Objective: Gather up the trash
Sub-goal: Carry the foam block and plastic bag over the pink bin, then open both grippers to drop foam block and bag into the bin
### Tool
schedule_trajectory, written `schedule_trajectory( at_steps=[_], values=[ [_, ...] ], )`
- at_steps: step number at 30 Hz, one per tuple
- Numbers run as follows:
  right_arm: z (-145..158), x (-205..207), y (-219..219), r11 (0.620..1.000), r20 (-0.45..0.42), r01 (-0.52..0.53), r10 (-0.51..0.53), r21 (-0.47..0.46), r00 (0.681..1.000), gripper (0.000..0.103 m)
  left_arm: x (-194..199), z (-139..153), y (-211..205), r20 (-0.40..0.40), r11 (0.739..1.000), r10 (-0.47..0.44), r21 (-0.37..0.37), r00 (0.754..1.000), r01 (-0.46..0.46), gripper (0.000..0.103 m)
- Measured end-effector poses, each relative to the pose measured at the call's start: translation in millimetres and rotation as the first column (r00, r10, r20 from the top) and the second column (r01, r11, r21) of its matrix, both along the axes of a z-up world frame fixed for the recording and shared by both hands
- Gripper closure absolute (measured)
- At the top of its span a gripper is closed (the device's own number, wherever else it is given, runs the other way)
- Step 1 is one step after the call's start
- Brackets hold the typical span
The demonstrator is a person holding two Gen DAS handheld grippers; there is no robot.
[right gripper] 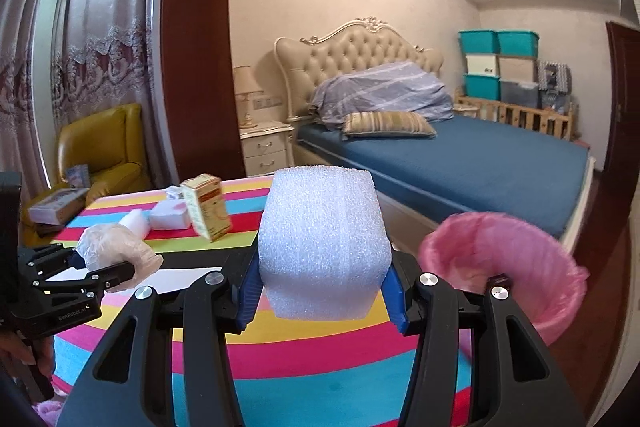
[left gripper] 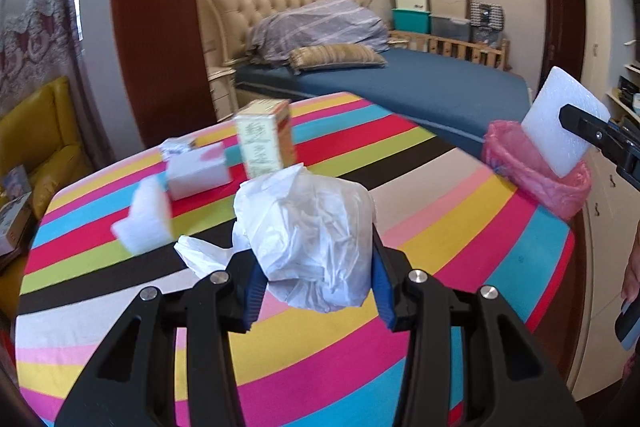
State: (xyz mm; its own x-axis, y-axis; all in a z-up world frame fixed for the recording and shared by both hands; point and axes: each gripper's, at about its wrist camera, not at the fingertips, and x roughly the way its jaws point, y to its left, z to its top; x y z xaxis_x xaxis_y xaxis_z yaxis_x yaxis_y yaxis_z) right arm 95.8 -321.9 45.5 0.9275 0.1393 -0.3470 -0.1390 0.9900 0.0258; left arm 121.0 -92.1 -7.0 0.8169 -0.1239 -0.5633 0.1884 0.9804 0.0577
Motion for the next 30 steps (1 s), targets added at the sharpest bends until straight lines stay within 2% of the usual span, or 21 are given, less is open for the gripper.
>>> schedule_trajectory(
  at_steps=[7, 11, 16, 19, 23, 30],
  values=[
    [15.4, -6.9, -27.3, 0.996, 0.036, 0.078, -0.076, -0.043, 0.996, 0.054, 23.6, 5.4, -26.3, 0.026, 0.988, -0.116, -0.099, 0.993, 0.118, 0.059],
    [12.7, 0.3, -52.7, 0.991, 0.012, 0.136, -0.136, -0.011, 0.991, 0.054, 38.8, 5.4, -40.5, 0.032, 0.975, -0.172, -0.136, 0.985, 0.175, 0.058],
    [-6.1, 14.9, -85.6, 0.975, -0.053, 0.219, -0.217, 0.026, 0.975, 0.054, 57.3, -2.5, -53.7, 0.004, 0.962, -0.218, -0.169, 0.976, 0.215, 0.058],
    [-15.6, 24.8, -102.7, 0.963, -0.096, 0.265, -0.259, 0.052, 0.961, 0.054, 67.9, -5.4, -68.5, -0.002, 0.952, -0.261, -0.168, 0.965, 0.257, 0.058],
    [-21.1, 28.0, -112.6, 0.951, -0.099, 0.306, -0.302, 0.033, 0.948, 0.054, 77.2, -3.8, -90.1, 0.013, 0.936, -0.316, -0.158, 0.949, 0.314, 0.058],
    [-28.1, 31.5, -144.6, 0.922, -0.114, 0.388, -0.384, 0.008, 0.916, 0.054, 96.5, 1.7, -154.5, 0.025, 0.884, -0.447, -0.139, 0.894, 0.446, 0.057]
  ],
)
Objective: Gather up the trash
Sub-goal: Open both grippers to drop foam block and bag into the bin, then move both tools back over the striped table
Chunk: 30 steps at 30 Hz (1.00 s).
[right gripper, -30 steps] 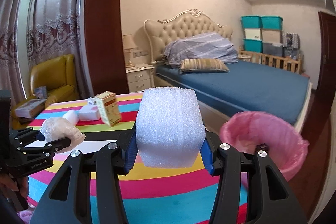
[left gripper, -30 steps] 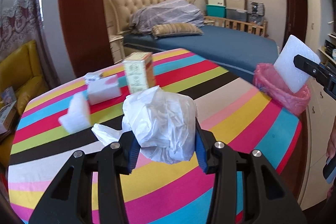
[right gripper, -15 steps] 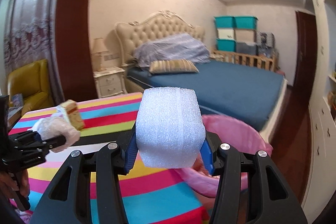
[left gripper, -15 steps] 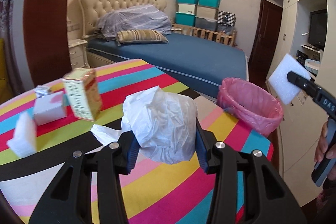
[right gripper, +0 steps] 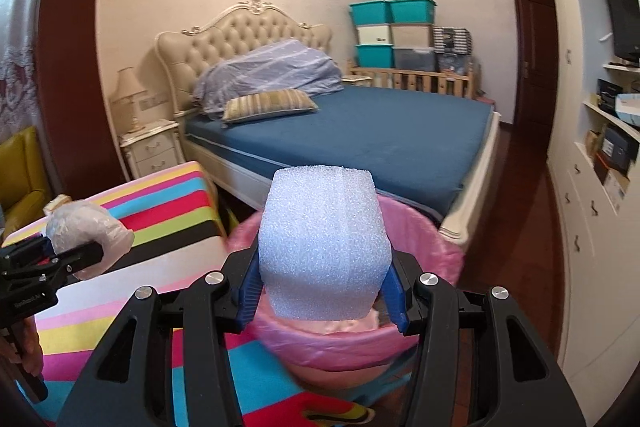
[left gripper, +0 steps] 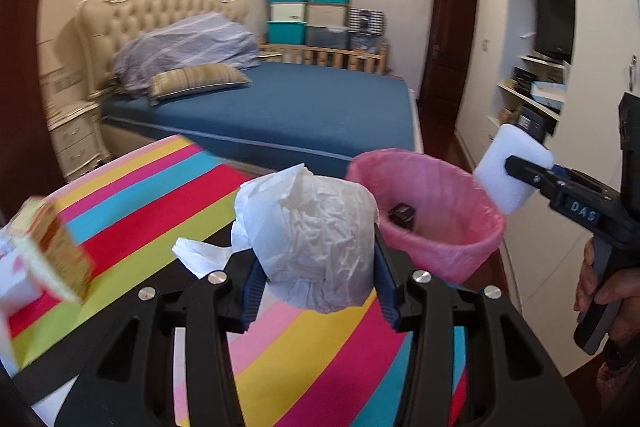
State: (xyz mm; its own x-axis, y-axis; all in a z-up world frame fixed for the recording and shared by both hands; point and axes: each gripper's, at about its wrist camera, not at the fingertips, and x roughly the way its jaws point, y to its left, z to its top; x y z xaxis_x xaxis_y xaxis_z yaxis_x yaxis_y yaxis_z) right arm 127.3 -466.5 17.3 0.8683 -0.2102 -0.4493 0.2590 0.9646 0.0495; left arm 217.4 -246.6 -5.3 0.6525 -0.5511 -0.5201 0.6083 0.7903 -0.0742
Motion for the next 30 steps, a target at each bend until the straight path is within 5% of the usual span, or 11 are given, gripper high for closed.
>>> schedule_trajectory(
  at_steps=[14, 16, 18, 20, 30],
  values=[
    [-2.3, 20.2, -46.5, 0.999, 0.001, 0.028, -0.028, 0.027, 1.000, 0.054, 37.8, -6.9, -114.2, -0.022, 0.985, -0.172, 0.000, 0.985, 0.172, 0.056],
    [-1.5, 24.5, -45.0, 1.000, 0.000, 0.017, -0.017, 0.019, 1.000, 0.053, 42.5, -7.3, -125.1, -0.024, 0.982, -0.190, -0.013, 0.982, 0.189, 0.049],
    [1.2, 27.3, -44.3, 0.999, 0.001, 0.028, -0.028, 0.016, 1.000, 0.036, 48.3, -10.5, -135.3, -0.021, 0.981, -0.192, -0.018, 0.981, 0.192, 0.029],
    [5.7, 22.7, -46.9, 0.998, 0.027, 0.056, -0.057, 0.013, 0.998, 0.024, 53.6, -14.4, -134.3, -0.019, 0.986, -0.165, -0.014, 0.986, 0.165, 0.019],
    [1.3, 0.1, -34.0, 0.997, 0.014, 0.060, -0.060, 0.041, 0.998, 0.024, 55.8, -29.3, -35.3, -0.060, 0.998, 0.063, 0.028, 0.996, -0.061, 0.005]
  ],
)
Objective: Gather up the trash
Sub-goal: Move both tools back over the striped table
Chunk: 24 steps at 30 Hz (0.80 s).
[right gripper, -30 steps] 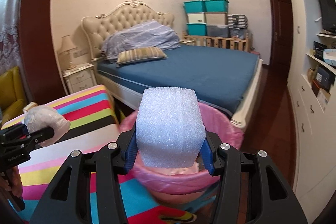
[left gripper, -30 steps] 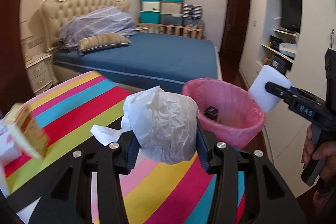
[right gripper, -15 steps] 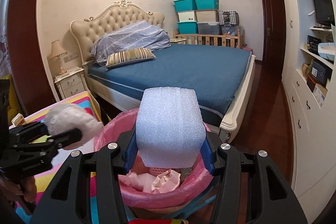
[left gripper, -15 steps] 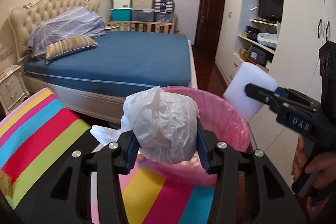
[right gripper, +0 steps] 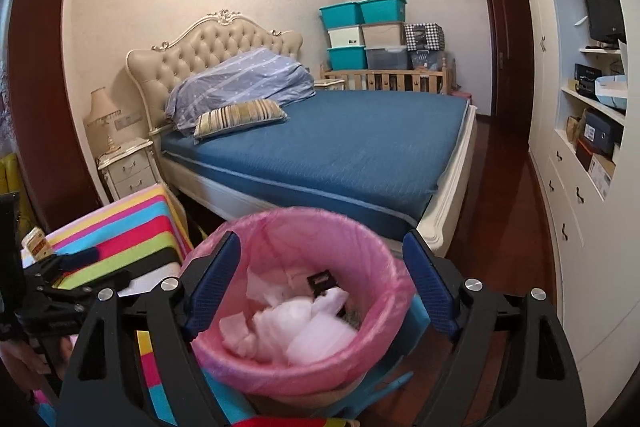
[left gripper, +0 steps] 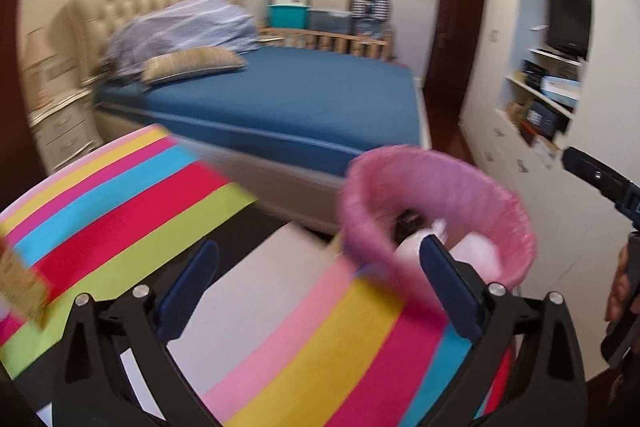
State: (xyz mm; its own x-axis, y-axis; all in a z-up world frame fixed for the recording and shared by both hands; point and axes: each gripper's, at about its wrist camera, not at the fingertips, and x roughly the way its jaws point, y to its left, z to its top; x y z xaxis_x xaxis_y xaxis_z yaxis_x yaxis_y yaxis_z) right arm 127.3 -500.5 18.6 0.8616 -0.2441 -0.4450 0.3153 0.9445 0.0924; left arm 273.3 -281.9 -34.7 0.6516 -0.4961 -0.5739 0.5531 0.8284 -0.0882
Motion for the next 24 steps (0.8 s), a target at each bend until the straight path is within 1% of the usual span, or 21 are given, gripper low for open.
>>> schedule_trajectory(
  at_steps=[4, 9, 14, 16, 20, 24],
  values=[
    [-5.9, 0.4, 26.1, 0.999, -0.019, -0.048, 0.049, 0.015, 0.999, 0.024, -18.2, -5.8, 45.8, 0.003, 0.996, 0.080, 0.033, 0.997, -0.080, 0.005],
    [-11.5, 8.9, 68.0, 0.990, -0.048, -0.138, 0.139, 0.025, 0.989, 0.024, -51.2, -6.9, 98.4, 0.067, 0.982, 0.145, 0.111, 0.987, -0.152, 0.005],
    [-16.6, 19.1, 125.3, 0.968, -0.080, -0.250, 0.251, 0.013, 0.965, 0.022, -79.5, -9.3, 151.7, 0.102, 0.962, 0.201, 0.168, 0.974, -0.216, 0.005],
    [-18.3, 22.2, 143.9, 0.959, -0.089, -0.284, 0.285, 0.015, 0.955, 0.021, -88.5, -13.3, 173.2, 0.103, 0.952, 0.233, 0.181, 0.967, -0.248, 0.005],
    [-25.0, 27.9, 181.6, 0.938, -0.115, -0.345, 0.345, 0.023, 0.931, 0.021, -100.6, -15.7, 219.7, 0.082, 0.928, 0.315, 0.183, 0.945, -0.325, 0.005],
    [-33.1, 37.4, 211.9, 0.918, -0.152, -0.394, 0.395, 0.038, 0.906, 0.019, -108.9, -17.7, 265.0, 0.071, 0.891, 0.410, 0.181, 0.910, -0.415, 0.005]
  ],
)
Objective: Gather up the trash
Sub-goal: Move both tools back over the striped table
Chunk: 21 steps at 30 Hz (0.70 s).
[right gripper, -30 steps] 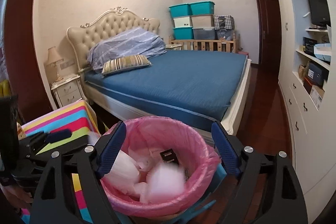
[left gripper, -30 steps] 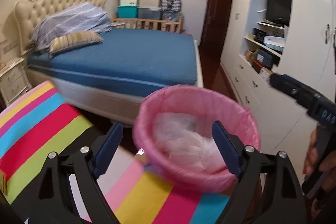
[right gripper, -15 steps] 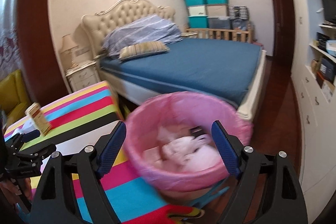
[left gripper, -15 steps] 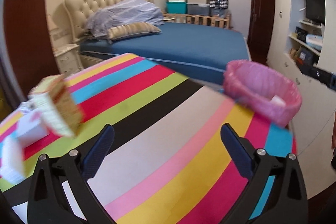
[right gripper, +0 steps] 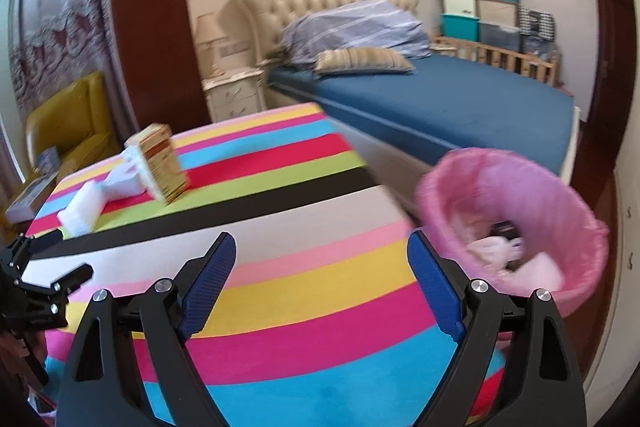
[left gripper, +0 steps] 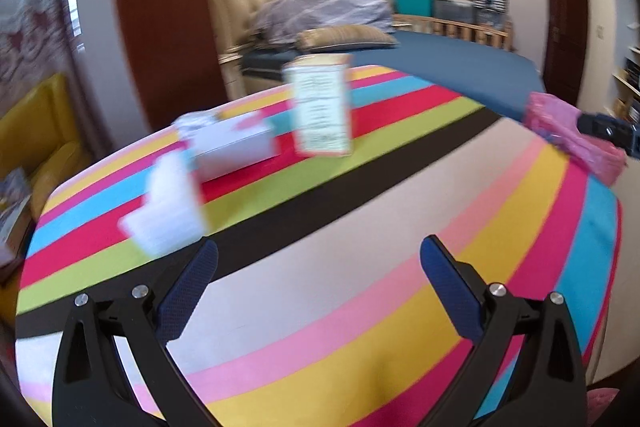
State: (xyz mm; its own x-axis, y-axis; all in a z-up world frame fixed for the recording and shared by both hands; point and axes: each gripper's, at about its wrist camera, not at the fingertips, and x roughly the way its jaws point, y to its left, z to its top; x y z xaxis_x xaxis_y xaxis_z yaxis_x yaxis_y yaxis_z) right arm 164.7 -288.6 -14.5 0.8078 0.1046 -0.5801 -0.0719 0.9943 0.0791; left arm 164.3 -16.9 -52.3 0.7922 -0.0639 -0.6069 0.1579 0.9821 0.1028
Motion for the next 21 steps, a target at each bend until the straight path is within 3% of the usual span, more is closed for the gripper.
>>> schedule_trajectory(
  at_steps=[9, 21],
  values=[
    [-14.4, 20.6, 68.8, 0.992, -0.074, -0.124, 0.123, -0.014, 0.990, 0.019, 4.7, 4.9, 85.9, -0.016, 0.978, 0.202, -0.047, 0.979, -0.202, 0.005],
    [-18.9, 56.3, 136.6, 0.970, -0.101, -0.237, 0.231, -0.055, 0.968, 0.018, 52.6, 3.8, 100.0, -0.064, 0.977, 0.204, -0.047, 0.977, -0.208, 0.005]
  ],
)
